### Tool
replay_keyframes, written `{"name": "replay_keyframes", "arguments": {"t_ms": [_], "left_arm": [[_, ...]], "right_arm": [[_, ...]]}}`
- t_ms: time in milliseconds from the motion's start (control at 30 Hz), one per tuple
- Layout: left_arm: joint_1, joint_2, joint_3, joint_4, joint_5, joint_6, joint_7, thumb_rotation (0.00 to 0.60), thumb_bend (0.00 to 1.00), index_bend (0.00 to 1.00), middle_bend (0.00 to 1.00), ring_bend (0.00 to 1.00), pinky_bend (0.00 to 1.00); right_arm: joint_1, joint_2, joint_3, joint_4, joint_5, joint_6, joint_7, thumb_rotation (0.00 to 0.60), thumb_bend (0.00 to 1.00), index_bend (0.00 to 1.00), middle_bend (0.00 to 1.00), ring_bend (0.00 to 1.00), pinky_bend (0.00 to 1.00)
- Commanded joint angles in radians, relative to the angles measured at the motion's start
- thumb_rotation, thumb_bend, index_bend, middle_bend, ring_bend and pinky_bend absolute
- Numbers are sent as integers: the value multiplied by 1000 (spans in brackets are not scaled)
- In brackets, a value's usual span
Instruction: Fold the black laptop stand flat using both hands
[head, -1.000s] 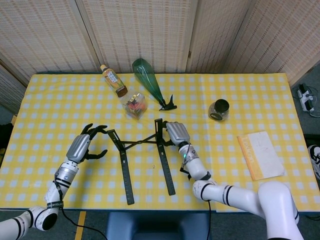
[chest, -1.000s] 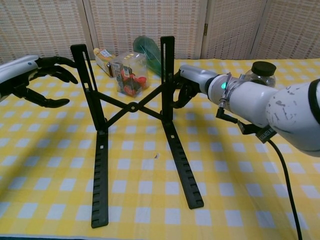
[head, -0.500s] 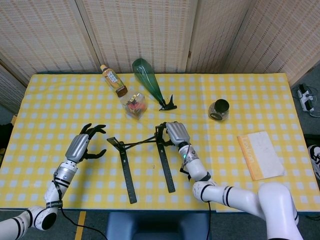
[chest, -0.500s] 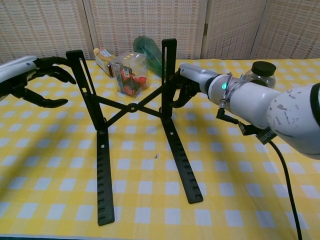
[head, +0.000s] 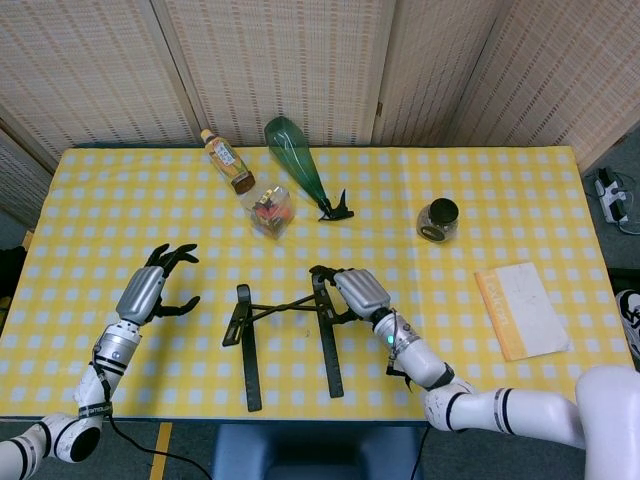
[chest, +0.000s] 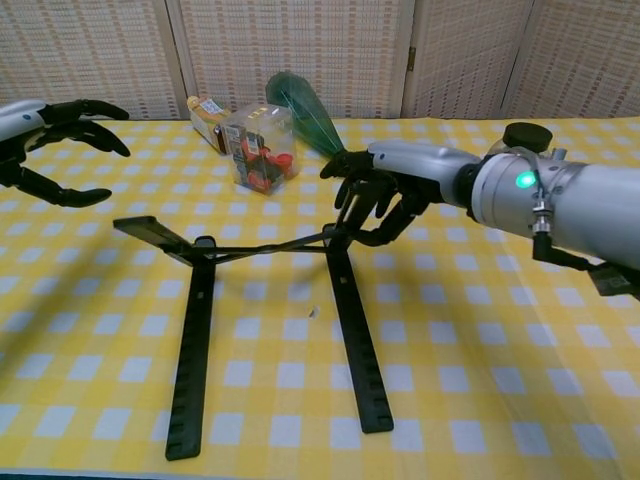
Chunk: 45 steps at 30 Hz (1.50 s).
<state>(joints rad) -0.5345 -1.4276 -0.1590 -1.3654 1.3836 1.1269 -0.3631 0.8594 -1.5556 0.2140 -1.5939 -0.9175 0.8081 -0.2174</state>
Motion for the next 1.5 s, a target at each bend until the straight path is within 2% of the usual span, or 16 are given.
{"name": "replay_keyframes", "arguments": {"t_ms": [33, 167, 367, 533, 667, 767, 867, 967, 1033, 1200, 1500], "left_arm": [[3, 9, 2, -8, 5, 7, 7, 600, 321, 143, 303, 208, 0], [10, 31, 4, -23, 17, 24, 23, 600, 320, 134, 295, 200, 0], [19, 69, 6, -44, 37, 49, 42, 600, 320, 132, 286, 187, 0], [1, 73, 19, -27, 58, 28, 88, 600, 320, 132, 282, 182, 0], [-37, 41, 31, 36, 75, -20, 143, 600, 319, 120, 266, 167, 0], [-64, 13, 38, 84, 92, -41, 192, 600, 319, 91, 231, 148, 0], [-95, -32, 40, 146, 104, -62, 239, 600, 303, 56, 191, 121, 0], [-120, -72, 41, 195, 105, -87, 250, 600, 268, 31, 156, 90, 0], [-132, -94, 41, 215, 105, -96, 252, 600, 239, 13, 135, 72, 0], [-161, -149, 45, 268, 97, -132, 281, 600, 199, 0, 104, 46, 0], [-180, -213, 56, 323, 63, -182, 324, 600, 193, 0, 71, 19, 0]], "right_arm": [[-23, 80, -54, -85, -46, -31, -11, 600, 418, 0, 132, 193, 241], [-43, 156, -101, -160, -108, -44, -9, 600, 418, 0, 103, 164, 213], [-77, 268, -142, -248, -225, -47, 30, 600, 418, 0, 84, 142, 201], [-93, 303, -156, -269, -309, -24, 44, 600, 418, 0, 80, 132, 195], [-106, 264, -188, -242, -400, 36, -58, 600, 418, 0, 91, 140, 192], [-120, 221, -213, -212, -449, 81, -149, 600, 412, 0, 135, 180, 200], [-139, 160, -228, -170, -493, 138, -252, 600, 341, 16, 213, 245, 255], [-155, 104, -236, -132, -526, 181, -320, 600, 261, 127, 319, 332, 363], [-163, 76, -238, -113, -540, 198, -342, 600, 255, 196, 380, 390, 438], [-176, 8, -237, -49, -563, 223, -377, 600, 253, 288, 470, 497, 565], [-196, -81, -248, 88, -621, 259, -415, 600, 235, 337, 608, 634, 709]]}}
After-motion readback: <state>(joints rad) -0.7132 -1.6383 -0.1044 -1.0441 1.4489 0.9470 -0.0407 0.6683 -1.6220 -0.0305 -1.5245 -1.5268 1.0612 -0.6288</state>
